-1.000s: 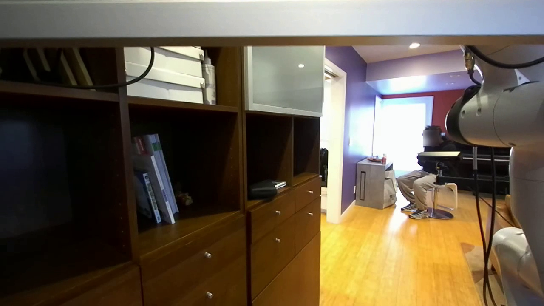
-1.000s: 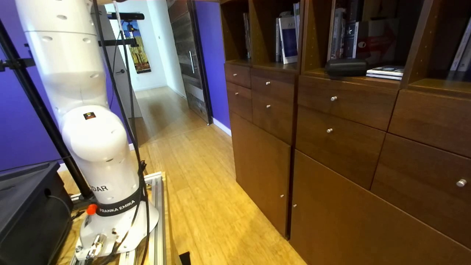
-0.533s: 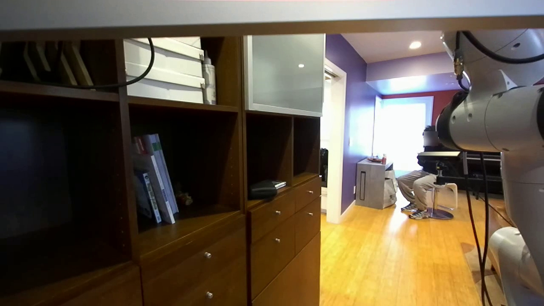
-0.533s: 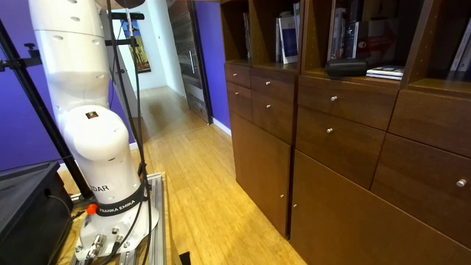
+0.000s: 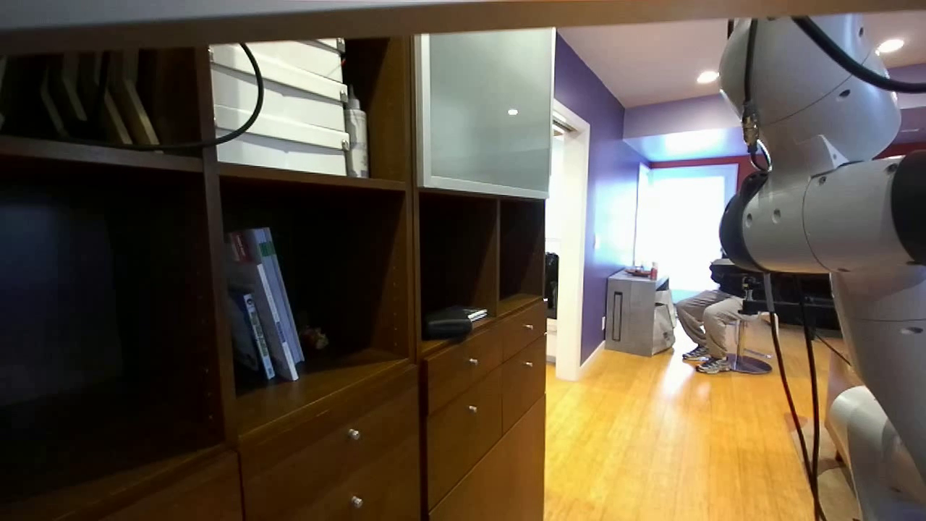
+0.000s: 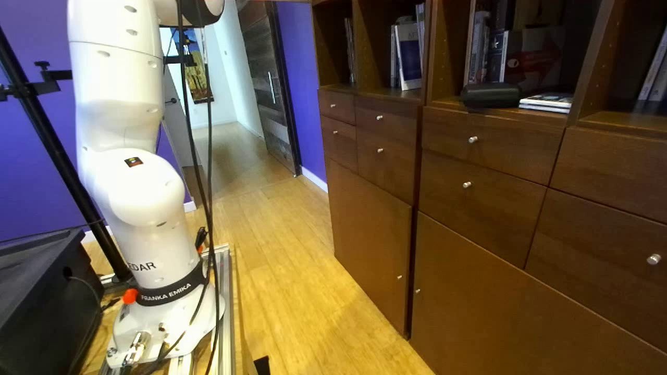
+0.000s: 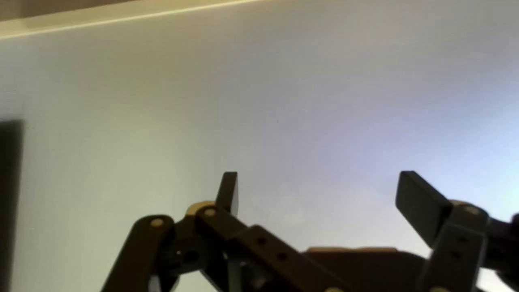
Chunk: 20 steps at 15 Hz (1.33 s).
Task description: Open the cabinet door on the left completely
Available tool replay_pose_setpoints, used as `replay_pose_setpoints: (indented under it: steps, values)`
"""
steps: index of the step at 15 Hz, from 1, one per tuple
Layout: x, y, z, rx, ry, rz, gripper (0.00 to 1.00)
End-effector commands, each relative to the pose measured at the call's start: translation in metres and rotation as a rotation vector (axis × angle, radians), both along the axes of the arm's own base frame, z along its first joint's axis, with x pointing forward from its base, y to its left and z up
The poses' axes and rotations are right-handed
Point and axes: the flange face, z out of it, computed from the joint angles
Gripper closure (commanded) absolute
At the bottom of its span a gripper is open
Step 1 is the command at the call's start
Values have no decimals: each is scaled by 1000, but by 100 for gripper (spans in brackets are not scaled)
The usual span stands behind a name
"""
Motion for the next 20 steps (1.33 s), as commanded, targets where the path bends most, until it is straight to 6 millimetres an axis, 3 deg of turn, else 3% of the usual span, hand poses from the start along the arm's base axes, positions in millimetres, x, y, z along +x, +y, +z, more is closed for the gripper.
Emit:
replay_pose_setpoints:
  steps: [1,6,20]
  values:
    - [0,0,0,1,2,-1,0]
    - [6,3,-1,22,-10,-8,0]
    - [-17,64,-10,133,-71,-6,0]
